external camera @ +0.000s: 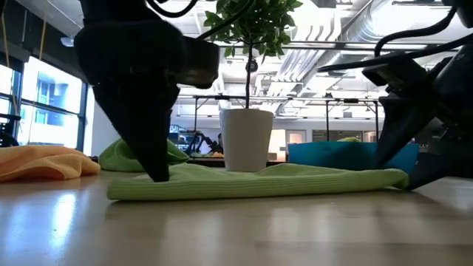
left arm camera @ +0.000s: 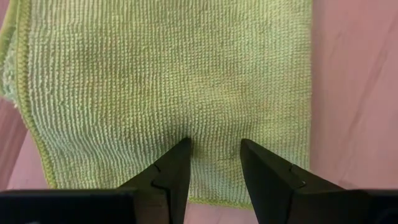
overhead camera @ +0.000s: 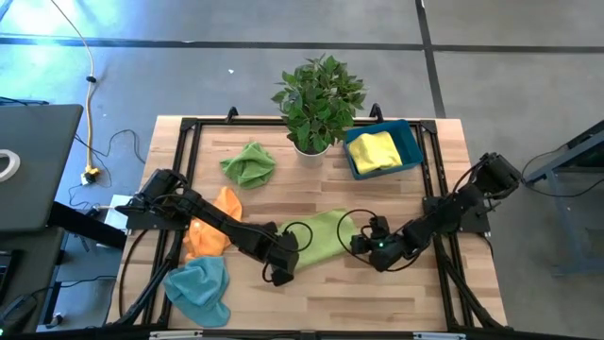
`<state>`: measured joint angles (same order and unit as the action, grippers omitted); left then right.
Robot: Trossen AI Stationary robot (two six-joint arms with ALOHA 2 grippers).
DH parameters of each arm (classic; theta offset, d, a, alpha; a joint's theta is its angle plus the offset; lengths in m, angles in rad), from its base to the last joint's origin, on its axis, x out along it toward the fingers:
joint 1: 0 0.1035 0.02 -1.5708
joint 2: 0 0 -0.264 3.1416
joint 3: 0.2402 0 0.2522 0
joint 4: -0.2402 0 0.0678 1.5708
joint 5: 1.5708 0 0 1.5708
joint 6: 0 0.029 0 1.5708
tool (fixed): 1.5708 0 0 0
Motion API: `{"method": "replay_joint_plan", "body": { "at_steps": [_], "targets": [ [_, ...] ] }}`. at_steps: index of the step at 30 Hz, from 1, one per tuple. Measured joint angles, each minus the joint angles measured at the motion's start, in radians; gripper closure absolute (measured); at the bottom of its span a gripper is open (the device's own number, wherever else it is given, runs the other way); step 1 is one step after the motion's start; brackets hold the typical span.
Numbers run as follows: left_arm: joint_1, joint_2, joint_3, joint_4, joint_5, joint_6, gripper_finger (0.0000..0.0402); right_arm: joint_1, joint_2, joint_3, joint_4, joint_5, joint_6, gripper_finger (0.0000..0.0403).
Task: Sort microfiber towel by color & place in baskets
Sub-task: Fold the light green towel
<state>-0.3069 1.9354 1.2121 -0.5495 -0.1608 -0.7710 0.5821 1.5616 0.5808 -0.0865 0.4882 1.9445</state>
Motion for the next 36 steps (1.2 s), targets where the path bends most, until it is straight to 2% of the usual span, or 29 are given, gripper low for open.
{"method": "replay_joint_plan", "body": {
  "at_steps": [4,7,13,17,22,27,31,34,36],
  "targets": [
    [0.004,0.000,0.000,0.030,-0.002,-0.011,0.0273,-0.015,0.001,0.000,0.003,-0.007,-0.024,0.0217],
    [0.010,0.000,0.000,0.034,-0.001,-0.020,0.0273,-0.019,0.002,-0.001,0.002,-0.007,-0.038,0.0243],
    [0.019,0.000,0.000,0.033,0.006,-0.059,0.0273,-0.021,0.005,-0.003,-0.032,-0.001,-0.042,0.0334],
    [0.019,0.000,0.005,0.030,0.051,-0.068,0.0273,-0.021,0.005,-0.003,-0.061,0.001,-0.055,0.0392],
    [0.012,0.000,0.040,0.030,0.102,-0.083,0.0273,-0.022,-0.012,0.007,-0.130,0.000,-0.068,0.0394],
    [0.000,0.000,0.094,0.030,0.104,-0.083,0.0273,-0.023,-0.072,0.087,-0.425,-0.004,-0.089,0.0399],
    [-0.006,0.000,0.146,0.029,0.110,-0.082,0.0273,-0.024,-0.112,0.183,-0.664,-0.009,-0.165,0.0401],
    [-0.009,-0.004,0.192,0.023,0.122,-0.082,0.0273,-0.037,-0.114,0.261,-0.791,-0.031,-0.240,0.0401],
    [-0.012,-0.006,0.224,0.024,0.127,-0.083,0.0273,-0.053,-0.104,0.300,-0.813,-0.053,-0.301,0.0402]
  ]
}}
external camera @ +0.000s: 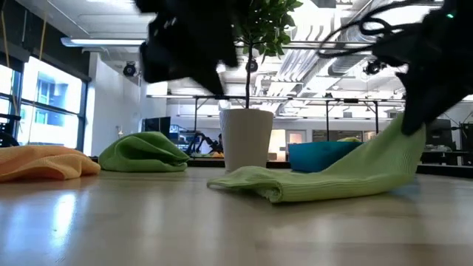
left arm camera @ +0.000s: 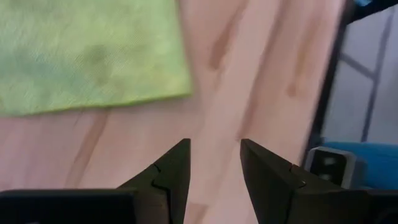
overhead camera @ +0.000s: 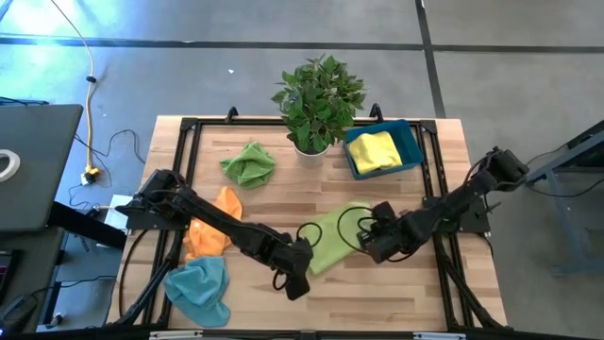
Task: Sort microfiber towel by color & place in baskets
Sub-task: Fold the light green towel
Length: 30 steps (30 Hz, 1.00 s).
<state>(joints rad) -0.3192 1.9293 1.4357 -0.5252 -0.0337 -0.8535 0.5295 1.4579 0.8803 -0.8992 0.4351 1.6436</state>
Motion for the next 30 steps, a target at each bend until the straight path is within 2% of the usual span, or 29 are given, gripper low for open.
{"method": "replay_joint_plan", "body": {
  "at_steps": [6,11,14,16,18,23,28,30],
  "targets": [
    [-0.016,-0.022,0.107,-0.009,-0.001,0.019,0.0273,-0.043,0.065,0.109,0.061,-0.023,-0.154,0.0402],
    [-0.045,-0.054,0.190,-0.043,-0.008,0.054,0.0273,-0.068,0.175,0.215,0.139,-0.028,-0.268,0.0402],
    [-0.070,-0.077,0.250,-0.044,-0.035,0.073,0.0273,-0.072,0.249,0.275,0.205,-0.071,-0.342,0.0402],
    [-0.094,-0.106,0.268,-0.093,-0.071,0.078,0.0273,-0.072,0.301,0.318,0.255,-0.099,-0.388,0.0402],
    [-0.110,-0.122,0.289,-0.056,-0.111,0.095,0.0273,-0.068,0.341,0.359,0.265,-0.109,-0.422,0.0402],
    [-0.162,-0.204,0.291,-0.084,-0.258,0.098,0.0273,-0.057,0.426,0.459,0.274,-0.125,-0.499,0.0402],
    [-0.213,-0.257,0.286,-0.106,-0.397,0.089,0.0273,-0.057,0.448,0.535,0.270,-0.111,-0.575,0.0402],
    [-0.226,-0.268,0.292,-0.099,-0.422,0.075,0.0273,-0.058,0.443,0.556,0.196,-0.078,-0.579,0.0402]
  ]
}}
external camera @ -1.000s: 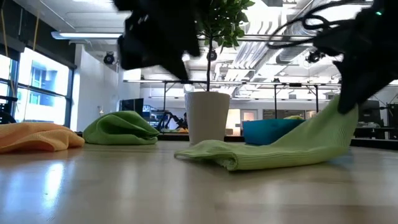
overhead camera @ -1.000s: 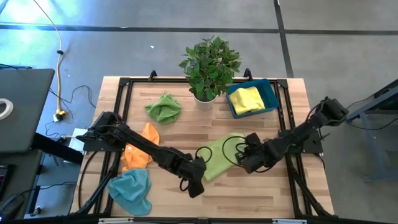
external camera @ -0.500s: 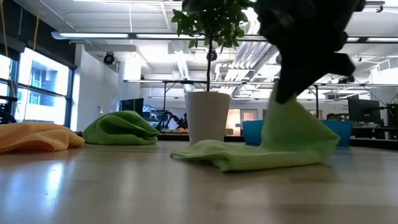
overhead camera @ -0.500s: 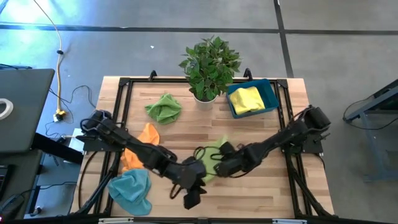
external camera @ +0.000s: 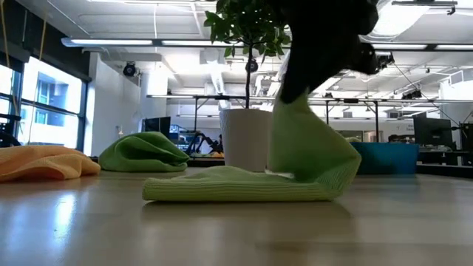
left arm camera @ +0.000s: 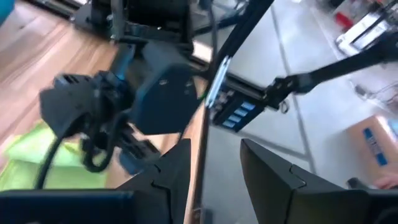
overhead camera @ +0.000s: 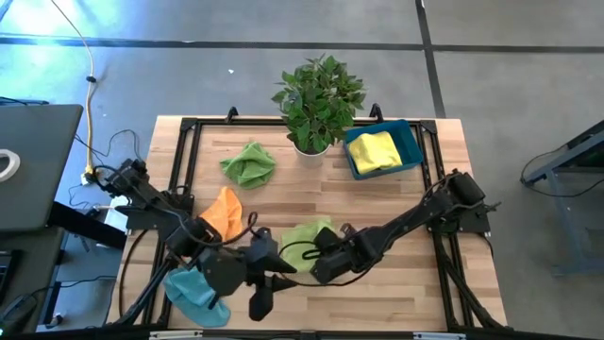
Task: Sort microfiber towel by color & place in baskets
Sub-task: Fold the light green towel
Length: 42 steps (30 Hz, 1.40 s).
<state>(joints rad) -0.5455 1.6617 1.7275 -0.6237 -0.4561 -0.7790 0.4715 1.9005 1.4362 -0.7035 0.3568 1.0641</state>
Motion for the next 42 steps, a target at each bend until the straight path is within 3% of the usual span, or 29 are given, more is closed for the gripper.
{"method": "replay_joint_plan", "body": {
  "at_steps": [8,18,27,42],
  "targets": [
    [-0.062,-0.004,-0.005,-0.052,-0.027,-0.047,0.0273,-0.003,-0.011,0.066,-0.237,0.028,-0.002,0.0402],
    [-0.070,0.002,-0.005,-0.056,-0.065,-0.081,0.0273,-0.040,0.005,0.068,0.130,0.024,-0.083,0.0402],
    [-0.070,0.002,-0.005,-0.053,-0.075,-0.085,0.0273,-0.053,0.118,0.067,0.300,-0.081,-0.103,0.0402],
    [-0.069,0.002,-0.005,-0.053,-0.109,-0.083,0.0273,-0.086,0.220,0.066,0.515,-0.080,-0.137,0.0397]
  ]
}}
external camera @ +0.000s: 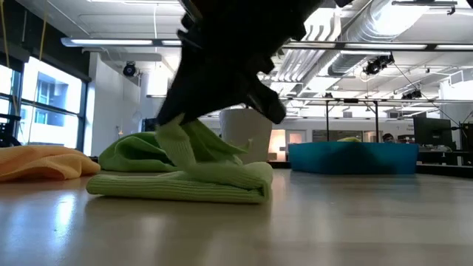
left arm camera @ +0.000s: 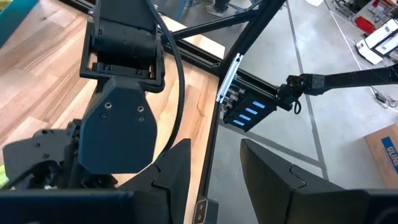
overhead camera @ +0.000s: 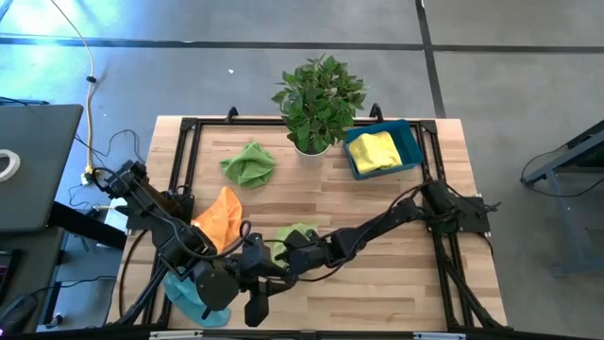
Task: Sort microfiber towel by color & place in baskets
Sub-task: Fold the light green towel, then stack the light green towel on top of the yellow towel into the blue bin
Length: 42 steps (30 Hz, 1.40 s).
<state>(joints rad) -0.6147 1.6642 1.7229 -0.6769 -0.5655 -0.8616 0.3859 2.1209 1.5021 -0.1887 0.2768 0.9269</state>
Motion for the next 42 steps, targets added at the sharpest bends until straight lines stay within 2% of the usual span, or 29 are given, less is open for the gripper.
{"method": "replay_joint_plan", "body": {
  "at_steps": [3,8,12,15,19,24,29,38,42],
  "targets": [
    [0.000,0.000,0.000,0.000,0.000,0.000,0.0273,0.000,0.003,0.000,0.039,0.000,-0.055,0.0371],
    [0.000,0.000,0.000,-0.008,0.000,0.000,0.0273,0.000,0.003,0.001,0.067,-0.010,-0.136,0.0283],
    [0.000,0.000,0.000,-0.008,0.000,0.000,0.0273,-0.006,0.002,0.040,0.053,-0.086,-0.200,0.0219],
    [0.000,0.000,0.000,-0.008,0.000,0.000,0.0273,-0.006,0.002,0.089,-0.011,-0.142,-0.275,0.0194],
    [0.000,0.000,0.000,-0.009,0.000,0.000,0.0273,0.027,-0.002,0.126,-0.133,-0.122,-0.391,0.0189],
    [0.000,0.000,0.000,-0.018,0.000,0.000,0.0273,0.073,0.016,0.125,-0.245,0.021,-0.499,0.0199],
    [0.000,0.000,0.000,-0.024,0.000,0.000,0.0273,0.086,0.060,0.125,-0.207,0.028,-0.571,0.0205],
    [0.000,0.000,0.000,-0.026,0.000,0.000,0.0273,0.055,0.124,0.124,-0.126,-0.006,-0.569,0.0205],
    [0.000,0.000,0.000,-0.033,-0.005,0.000,0.0273,0.046,0.148,0.124,-0.103,0.014,-0.583,0.0205]
  ]
}}
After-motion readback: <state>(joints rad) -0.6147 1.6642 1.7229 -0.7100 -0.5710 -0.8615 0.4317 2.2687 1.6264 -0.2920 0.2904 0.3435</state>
